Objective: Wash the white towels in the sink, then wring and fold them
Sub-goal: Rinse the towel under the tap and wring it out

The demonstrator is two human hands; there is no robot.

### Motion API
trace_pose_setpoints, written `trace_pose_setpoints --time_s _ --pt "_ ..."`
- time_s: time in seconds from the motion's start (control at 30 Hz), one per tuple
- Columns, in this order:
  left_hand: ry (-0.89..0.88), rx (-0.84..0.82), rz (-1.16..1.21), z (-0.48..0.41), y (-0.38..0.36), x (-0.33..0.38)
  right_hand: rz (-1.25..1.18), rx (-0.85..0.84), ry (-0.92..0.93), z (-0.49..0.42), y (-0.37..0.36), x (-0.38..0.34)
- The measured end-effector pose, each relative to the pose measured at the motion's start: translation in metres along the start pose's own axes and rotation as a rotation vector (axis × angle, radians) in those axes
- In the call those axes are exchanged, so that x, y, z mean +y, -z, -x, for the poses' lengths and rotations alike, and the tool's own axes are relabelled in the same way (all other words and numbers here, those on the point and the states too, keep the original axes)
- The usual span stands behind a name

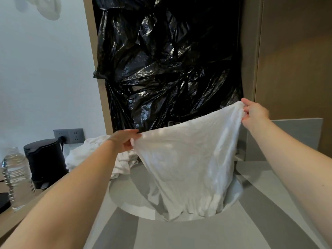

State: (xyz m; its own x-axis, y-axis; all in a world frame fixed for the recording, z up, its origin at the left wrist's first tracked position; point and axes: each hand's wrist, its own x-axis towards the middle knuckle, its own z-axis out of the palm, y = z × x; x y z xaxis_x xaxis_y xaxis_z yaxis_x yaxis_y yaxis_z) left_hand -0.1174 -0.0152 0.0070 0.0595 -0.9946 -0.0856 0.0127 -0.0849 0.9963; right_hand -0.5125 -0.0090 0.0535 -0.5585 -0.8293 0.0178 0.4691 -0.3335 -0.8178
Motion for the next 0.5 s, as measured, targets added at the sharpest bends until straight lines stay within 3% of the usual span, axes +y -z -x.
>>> trace_pose_setpoints --time_s 0.07,0.17,0.23,0.37,0.5 --pt "-0.053 0.045 0.145 -0.003 0.002 0.005 0.067 -0.027 0.036 0.006 -0.003 -0.002" --pt "-0.162 -0.006 0.093 -0.004 -0.002 0.012 0.225 -0.178 0.064 0.006 -0.005 -0.005" --pt "-0.223 -0.031 -0.088 -0.005 -0.004 0.015 0.377 -0.283 0.052 0.004 -0.003 -0.005" --pt "-0.304 0.092 -0.764 -0.009 -0.002 0.015 0.873 -0.393 0.149 0.002 0.005 -0.004" --pt "-0.338 0.224 -0.723 -0.009 -0.004 0.013 1.293 -0.327 0.335 0.001 0.011 0.001"
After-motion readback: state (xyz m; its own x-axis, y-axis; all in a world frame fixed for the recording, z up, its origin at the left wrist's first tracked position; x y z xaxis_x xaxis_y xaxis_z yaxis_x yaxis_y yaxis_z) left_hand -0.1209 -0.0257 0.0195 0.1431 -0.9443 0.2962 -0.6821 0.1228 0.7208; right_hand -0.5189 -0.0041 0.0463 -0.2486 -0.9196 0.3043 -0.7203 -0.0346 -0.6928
